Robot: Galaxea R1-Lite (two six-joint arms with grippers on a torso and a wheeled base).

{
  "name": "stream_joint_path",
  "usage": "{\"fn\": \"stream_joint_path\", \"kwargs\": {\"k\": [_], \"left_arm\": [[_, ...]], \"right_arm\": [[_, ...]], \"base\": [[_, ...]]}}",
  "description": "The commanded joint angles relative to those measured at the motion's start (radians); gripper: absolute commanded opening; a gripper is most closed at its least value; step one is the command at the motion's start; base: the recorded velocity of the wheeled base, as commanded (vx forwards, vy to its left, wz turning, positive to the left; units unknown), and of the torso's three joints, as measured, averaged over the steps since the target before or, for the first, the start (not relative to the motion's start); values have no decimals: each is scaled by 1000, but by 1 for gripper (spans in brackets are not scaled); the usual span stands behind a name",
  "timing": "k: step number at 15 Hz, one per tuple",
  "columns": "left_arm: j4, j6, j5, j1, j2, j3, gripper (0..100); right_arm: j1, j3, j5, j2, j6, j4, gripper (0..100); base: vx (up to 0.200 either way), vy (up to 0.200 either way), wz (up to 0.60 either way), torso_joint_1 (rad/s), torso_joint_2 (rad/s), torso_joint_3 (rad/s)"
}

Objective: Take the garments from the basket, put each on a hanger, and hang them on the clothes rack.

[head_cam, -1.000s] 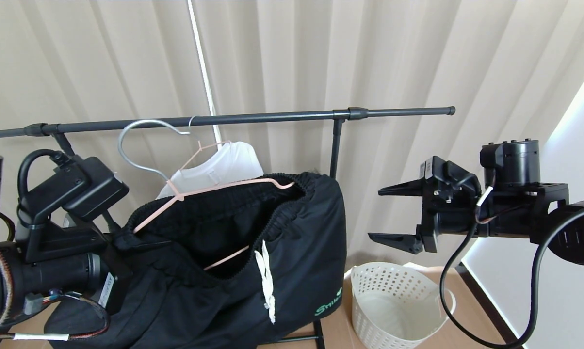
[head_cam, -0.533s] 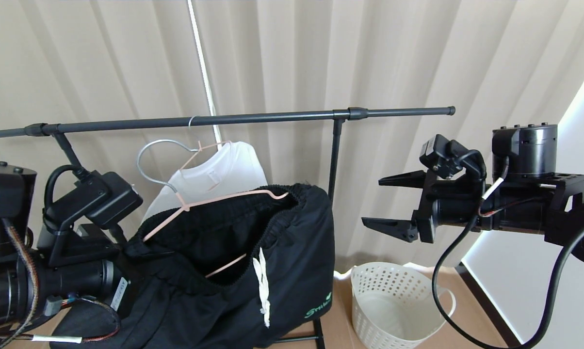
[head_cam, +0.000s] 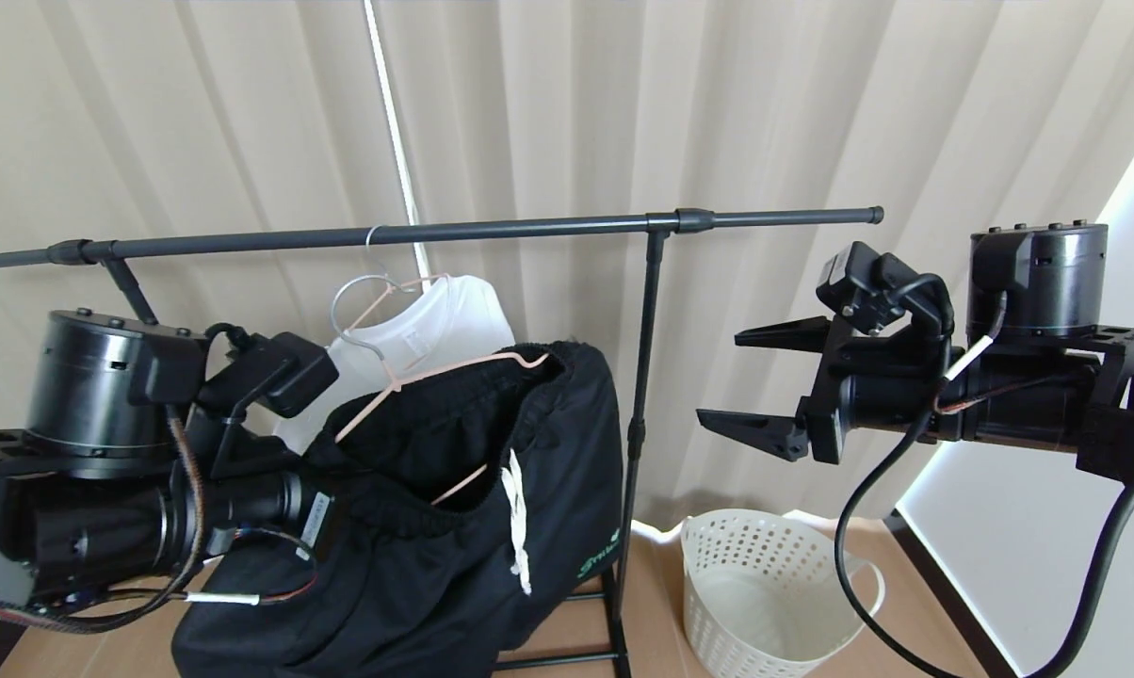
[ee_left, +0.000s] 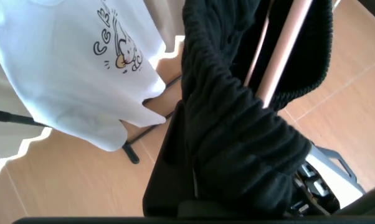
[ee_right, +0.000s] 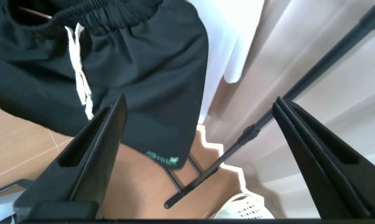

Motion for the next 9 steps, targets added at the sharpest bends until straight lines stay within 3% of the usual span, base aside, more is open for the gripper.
{"fn": "stream_joint_path", "kwargs": {"k": [1,6,9], "left_arm": [[-39,-48,48,-11,163,-46,0],[-50,-130,61,-25,327,-172,0],[-156,-174,70,-28,424,-223,0]], "right_arm": [[0,-5,-3,0,-1,0,100],[0,-10,-5,3,-1,0,100],[-4,-10,-5,-2,-1,0,100]], "base": [[0,0,0,0,0,0],[0,0,0,0,0,0],[0,0,0,0,0,0]]}}
